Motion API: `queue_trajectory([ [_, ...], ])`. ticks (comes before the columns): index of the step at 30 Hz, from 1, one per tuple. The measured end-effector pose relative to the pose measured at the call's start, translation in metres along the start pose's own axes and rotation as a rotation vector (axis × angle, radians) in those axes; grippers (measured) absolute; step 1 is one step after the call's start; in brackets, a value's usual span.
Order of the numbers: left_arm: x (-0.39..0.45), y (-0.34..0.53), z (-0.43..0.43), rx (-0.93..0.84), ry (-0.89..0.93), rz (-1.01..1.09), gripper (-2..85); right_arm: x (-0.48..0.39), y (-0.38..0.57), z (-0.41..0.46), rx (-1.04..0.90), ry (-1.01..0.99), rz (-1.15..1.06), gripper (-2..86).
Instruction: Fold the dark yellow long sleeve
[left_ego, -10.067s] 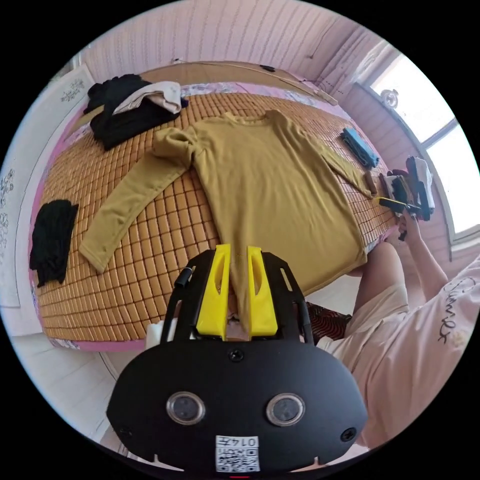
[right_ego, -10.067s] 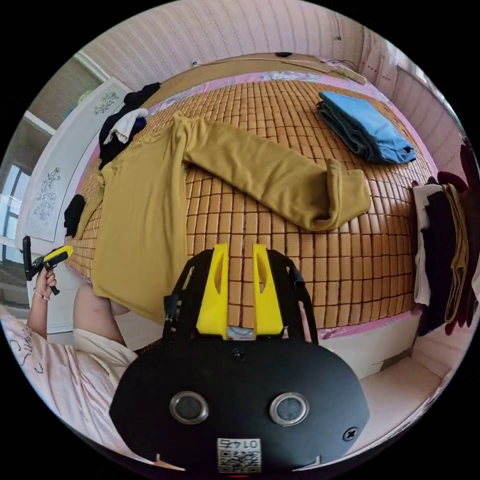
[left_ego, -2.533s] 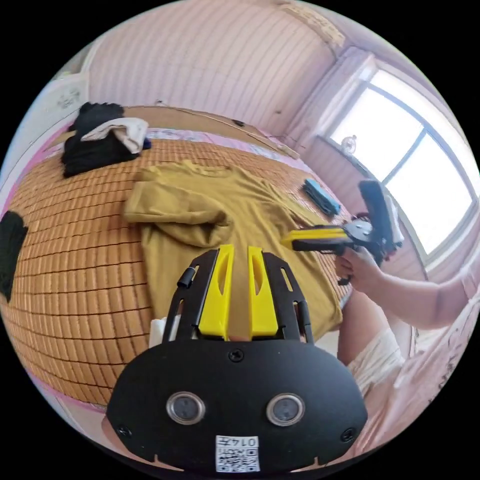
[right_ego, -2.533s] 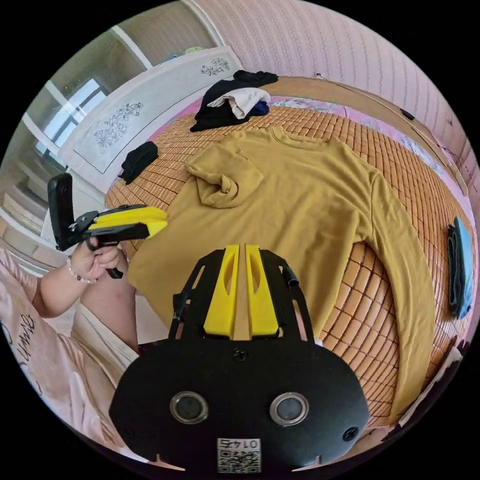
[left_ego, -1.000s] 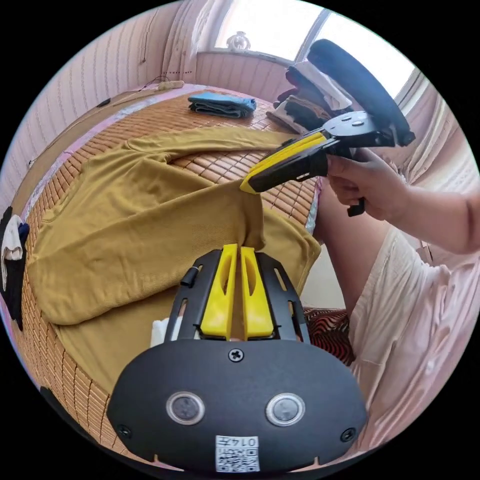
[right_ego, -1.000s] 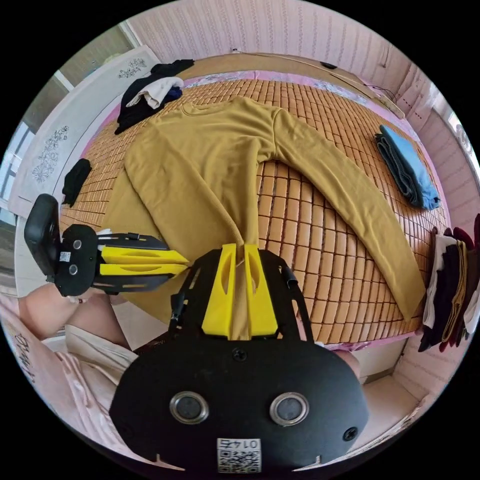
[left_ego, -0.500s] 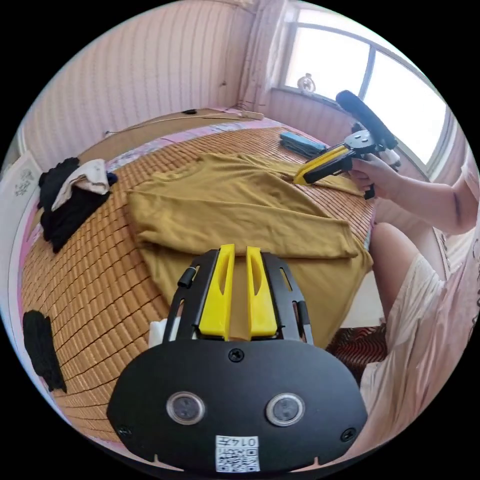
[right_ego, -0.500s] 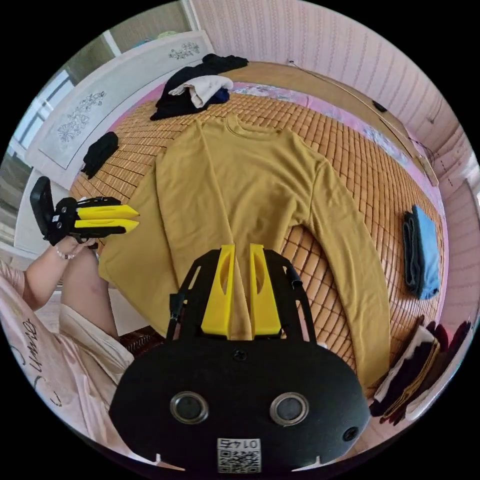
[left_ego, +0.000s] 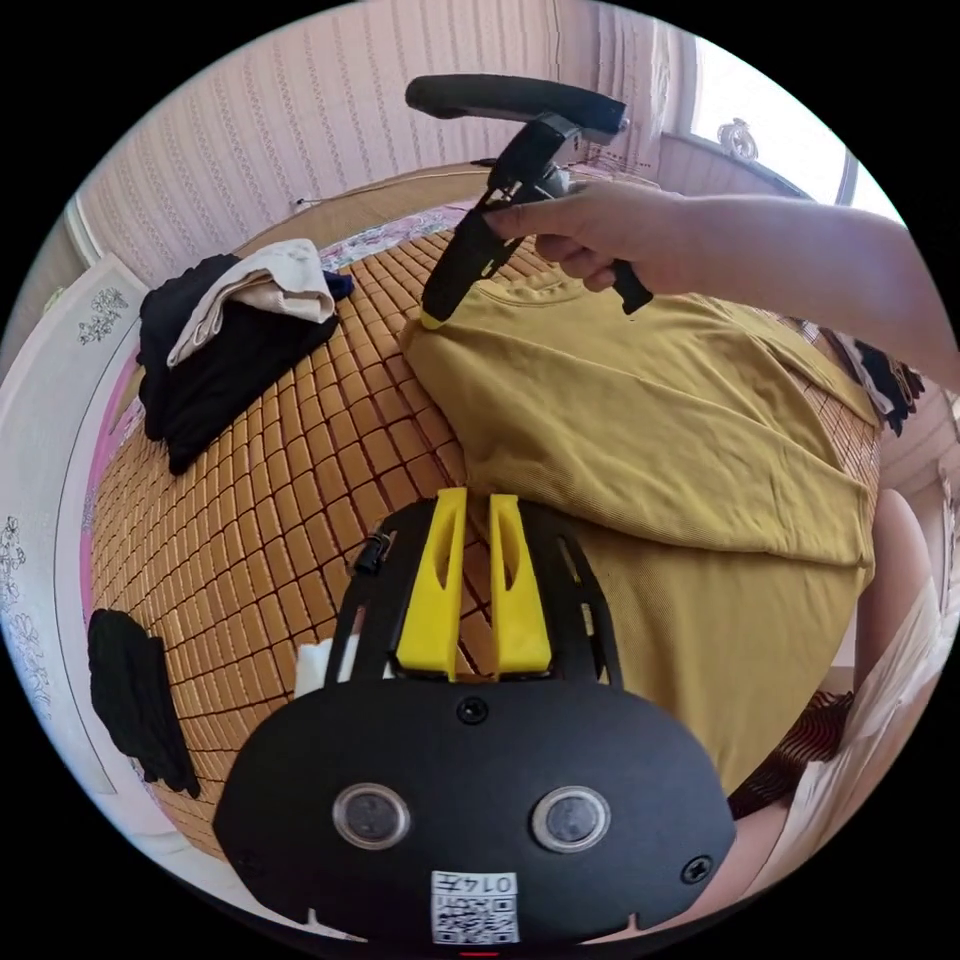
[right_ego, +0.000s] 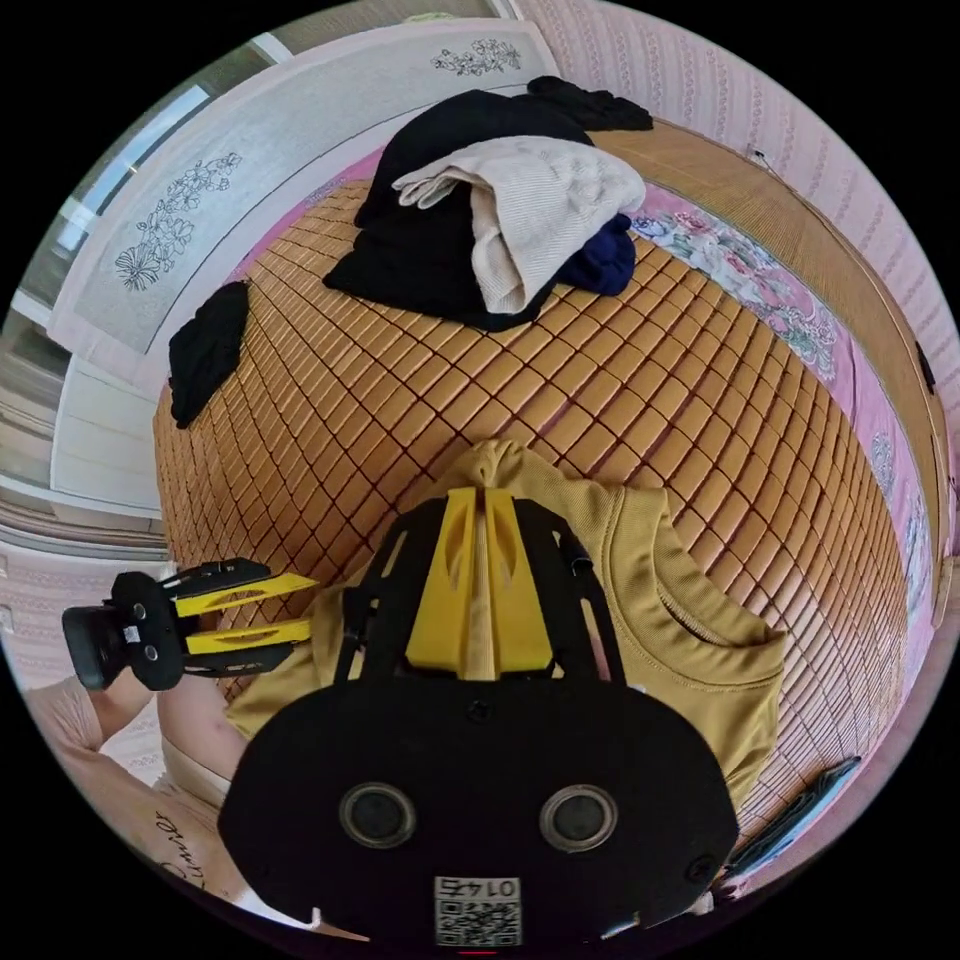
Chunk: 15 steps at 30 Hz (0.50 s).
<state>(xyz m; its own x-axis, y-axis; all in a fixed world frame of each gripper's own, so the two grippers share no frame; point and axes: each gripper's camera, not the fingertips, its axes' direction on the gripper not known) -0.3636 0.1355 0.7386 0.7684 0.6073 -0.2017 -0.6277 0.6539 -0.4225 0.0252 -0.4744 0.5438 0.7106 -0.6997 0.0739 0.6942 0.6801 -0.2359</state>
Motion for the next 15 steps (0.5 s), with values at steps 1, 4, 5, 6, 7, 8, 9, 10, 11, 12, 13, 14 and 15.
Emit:
queue_trajectory([
  [1, -0.003, 0.002, -0.003, 0.016, -0.002, -0.015, 2.7, -0.004, -0.001, -0.005, 0.021, 0.017, -0.026, -0.1],
  [4, -0.033, 0.022, -0.019, 0.120, 0.091, -0.218, 1.0, -0.018, -0.008, -0.024, 0.097, 0.092, -0.117, -0.6],
  [5, -0.048, 0.031, -0.016, 0.135, 0.168, -0.329, 0.7, -0.018, -0.014, -0.021, 0.086, 0.084, -0.120, -0.6],
  [6, -0.060, 0.036, -0.007, 0.116, 0.209, -0.405, 0.6, -0.016, -0.021, -0.014, 0.068, 0.053, -0.109, -0.5],
  [7, -0.064, 0.038, 0.000, 0.095, 0.218, -0.433, 0.7, -0.015, -0.024, -0.008, 0.051, 0.034, -0.097, -0.5],
  [8, -0.070, 0.039, 0.013, 0.040, 0.224, -0.470, 0.9, -0.014, -0.031, 0.006, 0.007, 0.011, -0.068, -0.2],
  [9, -0.072, 0.039, 0.017, 0.048, 0.226, -0.471, 1.3, -0.015, -0.035, 0.020, -0.023, -0.004, -0.048, 0.1],
  [10, -0.072, 0.037, 0.018, 0.039, 0.221, -0.467, 1.5, -0.016, -0.037, 0.025, -0.036, -0.008, -0.041, 0.3],
  [11, -0.072, 0.034, 0.019, 0.022, 0.208, -0.456, 2.2, -0.017, -0.039, 0.030, -0.038, -0.008, -0.030, 1.0],
  [12, -0.072, 0.031, 0.019, 0.006, 0.203, -0.451, 2.8, -0.018, -0.040, 0.028, -0.027, -0.009, -0.023, 2.0],
  [13, -0.072, 0.031, 0.019, 0.000, 0.201, -0.451, 3.2, -0.017, -0.040, 0.026, -0.029, 0.003, -0.010, 3.2],
  [14, -0.073, 0.030, 0.018, -0.003, 0.197, -0.451, 3.7, -0.013, -0.038, 0.017, -0.025, 0.053, 0.035, 5.5],
  [15, -0.073, 0.031, 0.016, 0.002, 0.183, -0.458, 4.3, -0.008, -0.029, 0.000, 0.023, 0.086, 0.067, 6.0],
])
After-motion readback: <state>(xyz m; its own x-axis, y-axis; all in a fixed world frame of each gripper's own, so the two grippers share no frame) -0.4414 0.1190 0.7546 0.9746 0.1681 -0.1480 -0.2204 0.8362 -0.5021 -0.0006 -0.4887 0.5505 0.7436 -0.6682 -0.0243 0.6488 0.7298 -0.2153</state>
